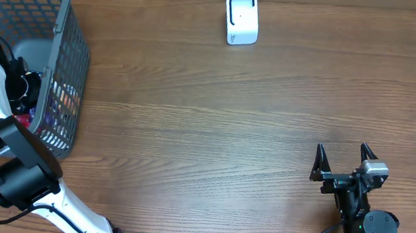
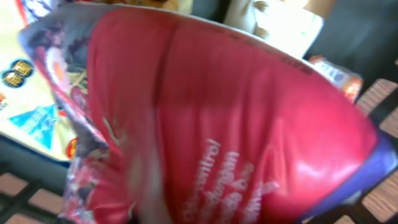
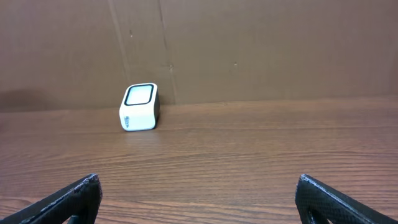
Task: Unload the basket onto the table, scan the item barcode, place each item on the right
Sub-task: 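Carry the red bag with the left gripper and drop it on the table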
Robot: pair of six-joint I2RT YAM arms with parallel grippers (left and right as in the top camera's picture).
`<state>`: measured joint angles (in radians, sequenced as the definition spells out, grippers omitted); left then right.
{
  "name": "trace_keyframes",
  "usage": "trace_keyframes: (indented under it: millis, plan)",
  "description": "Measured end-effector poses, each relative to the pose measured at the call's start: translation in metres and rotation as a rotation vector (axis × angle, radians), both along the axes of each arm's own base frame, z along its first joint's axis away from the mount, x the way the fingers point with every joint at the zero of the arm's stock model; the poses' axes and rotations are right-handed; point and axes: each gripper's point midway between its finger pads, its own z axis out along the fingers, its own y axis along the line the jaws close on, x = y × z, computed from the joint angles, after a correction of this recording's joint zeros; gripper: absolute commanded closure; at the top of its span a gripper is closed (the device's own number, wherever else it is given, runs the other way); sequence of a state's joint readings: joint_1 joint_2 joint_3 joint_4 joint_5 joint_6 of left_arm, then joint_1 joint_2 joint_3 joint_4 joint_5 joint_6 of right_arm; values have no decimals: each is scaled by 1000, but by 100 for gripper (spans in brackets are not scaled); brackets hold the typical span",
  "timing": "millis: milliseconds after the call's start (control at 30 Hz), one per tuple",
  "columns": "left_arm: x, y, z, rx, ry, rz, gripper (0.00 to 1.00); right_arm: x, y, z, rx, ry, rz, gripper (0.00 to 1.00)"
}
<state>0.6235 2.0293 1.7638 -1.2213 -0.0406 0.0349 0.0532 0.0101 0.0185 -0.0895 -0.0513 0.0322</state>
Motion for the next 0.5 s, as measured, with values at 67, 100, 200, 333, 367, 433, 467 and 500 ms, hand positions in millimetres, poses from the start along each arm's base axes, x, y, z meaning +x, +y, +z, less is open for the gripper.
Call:
trace_keyframes:
  millis: [67, 100, 200, 333, 367, 433, 467, 500]
  plan:
    - [-1, 1, 1, 13, 10, 6, 96, 0, 0, 0, 0, -1, 0, 0]
    - [-2, 1, 2, 14, 11, 11, 96, 0, 0, 0, 0, 0, 0, 0]
    - [-2, 2, 10, 13, 15, 36, 96, 0, 0, 0, 0, 0, 0, 0]
    - [11, 6, 40, 21, -47, 60, 96, 0, 0, 0, 0, 0, 0, 0]
    - [17, 7, 52, 24, -79, 61, 96, 0, 0, 0, 0, 0, 0, 0]
    - [29, 8, 79, 30, -152, 58, 96, 0, 0, 0, 0, 0, 0, 0]
    - [36, 8, 97, 35, -199, 54, 96, 0, 0, 0, 0, 0, 0, 0]
    - [40, 8, 111, 40, -235, 52, 96, 0, 0, 0, 0, 0, 0, 0]
